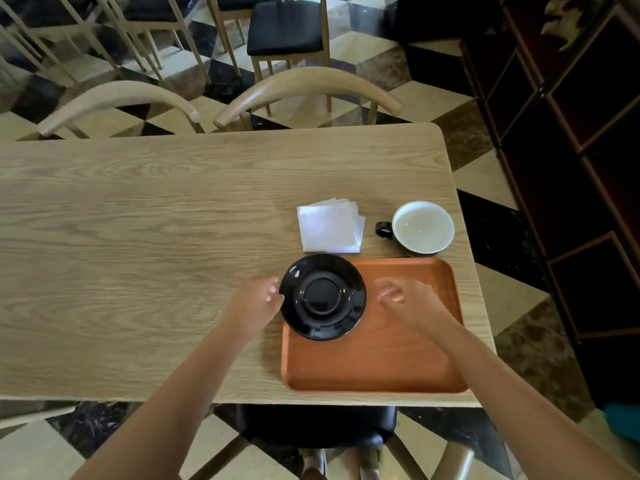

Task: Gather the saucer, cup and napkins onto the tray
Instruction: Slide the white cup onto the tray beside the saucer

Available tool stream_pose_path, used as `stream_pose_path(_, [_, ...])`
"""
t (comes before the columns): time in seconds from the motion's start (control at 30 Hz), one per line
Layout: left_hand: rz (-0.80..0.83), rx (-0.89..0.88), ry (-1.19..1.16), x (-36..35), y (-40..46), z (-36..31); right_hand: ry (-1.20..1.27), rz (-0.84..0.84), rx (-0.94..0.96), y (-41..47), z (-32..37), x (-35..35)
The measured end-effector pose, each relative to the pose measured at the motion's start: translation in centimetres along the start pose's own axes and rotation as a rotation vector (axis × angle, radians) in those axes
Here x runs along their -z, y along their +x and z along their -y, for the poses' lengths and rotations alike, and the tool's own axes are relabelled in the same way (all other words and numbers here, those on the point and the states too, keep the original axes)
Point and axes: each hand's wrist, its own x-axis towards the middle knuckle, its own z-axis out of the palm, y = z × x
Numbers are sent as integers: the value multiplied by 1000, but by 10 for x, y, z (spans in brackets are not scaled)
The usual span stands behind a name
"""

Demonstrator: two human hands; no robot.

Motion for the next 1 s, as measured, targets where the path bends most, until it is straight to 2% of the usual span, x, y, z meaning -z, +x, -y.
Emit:
stream_pose_path(0.07, [-123,-175,66,2,1,-15,-69,-220,145,-6,-6,20])
stream_pose_path(0.13, [-229,-369,141,-1,8,-37,-270,-395,266,-5,-15,42])
stream_pose_path(0.17, [-267,-445,183,-5,14,-50,-394,-405,269,-1,-21,53])
stream_pose_path(0.23, [-304,-563,252,-16,26,-77,-627,-302,181,6,-33,69])
stream_pose_path(0.33, [-220,-682,326,-37,50,-111,-698,-214,105,17,-54,76])
stream_pose_path(0.47, [-108,-655,416,-62,80,-142,-581,-330,243,28,-67,74])
stream_pose_path(0.57, [-74,-624,355,-77,93,-153,-528,-414,325,35,-71,73])
stream_pose_path(0.73, [-177,-631,199,-93,98,-152,-490,-522,443,41,-79,71])
stream_pose_path(1.0, [-327,-687,50,-96,68,-150,-404,-625,526,16,-86,70])
